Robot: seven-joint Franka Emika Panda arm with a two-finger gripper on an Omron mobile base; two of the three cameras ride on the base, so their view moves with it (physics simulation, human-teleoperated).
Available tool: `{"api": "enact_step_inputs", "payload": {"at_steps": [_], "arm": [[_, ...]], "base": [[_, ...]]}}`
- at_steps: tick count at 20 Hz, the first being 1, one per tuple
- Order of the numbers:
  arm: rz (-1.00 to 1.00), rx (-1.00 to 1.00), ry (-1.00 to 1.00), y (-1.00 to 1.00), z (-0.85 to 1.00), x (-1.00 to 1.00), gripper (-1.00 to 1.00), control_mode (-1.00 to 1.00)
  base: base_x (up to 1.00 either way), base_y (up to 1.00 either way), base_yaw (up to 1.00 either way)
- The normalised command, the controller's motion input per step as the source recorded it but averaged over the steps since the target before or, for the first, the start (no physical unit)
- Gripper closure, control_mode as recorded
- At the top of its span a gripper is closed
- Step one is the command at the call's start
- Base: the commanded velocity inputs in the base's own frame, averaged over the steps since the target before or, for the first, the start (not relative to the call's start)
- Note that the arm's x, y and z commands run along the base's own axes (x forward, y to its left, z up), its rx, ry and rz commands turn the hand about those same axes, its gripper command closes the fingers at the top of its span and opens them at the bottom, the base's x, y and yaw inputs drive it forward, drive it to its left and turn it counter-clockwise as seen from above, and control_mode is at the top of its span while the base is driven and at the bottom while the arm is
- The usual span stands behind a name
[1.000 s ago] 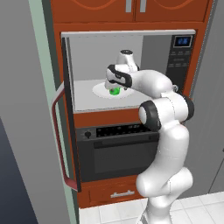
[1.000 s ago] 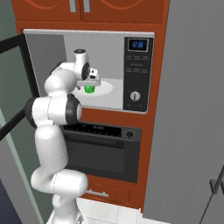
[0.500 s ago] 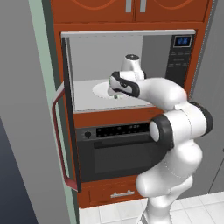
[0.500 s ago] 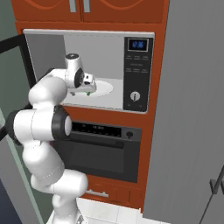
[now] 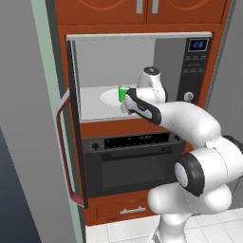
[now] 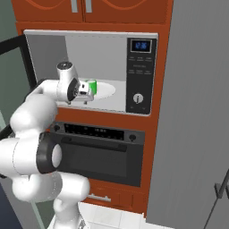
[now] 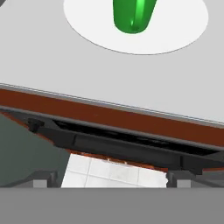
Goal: Pick the mug from the counter and place it inside the microwave. Then close the microwave.
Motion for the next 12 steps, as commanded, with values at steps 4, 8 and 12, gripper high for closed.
{"api": "enact_step_inputs", "payload": {"at_steps": [4, 8, 12], "arm": [[0.00, 0.00, -0.02, -0.01, 0.28, -0.66, -1.00, -1.00], [0.00, 0.00, 0.00, 0.00, 0.30, -0.70, -1.00, -1.00], [0.00, 0.00, -0.03, 0.00, 0.15, -0.67, -1.00, -1.00]], "base": [[0.00, 0.00, 0.00], [0.00, 0.00, 0.00], [0.00, 0.00, 0.00]]}}
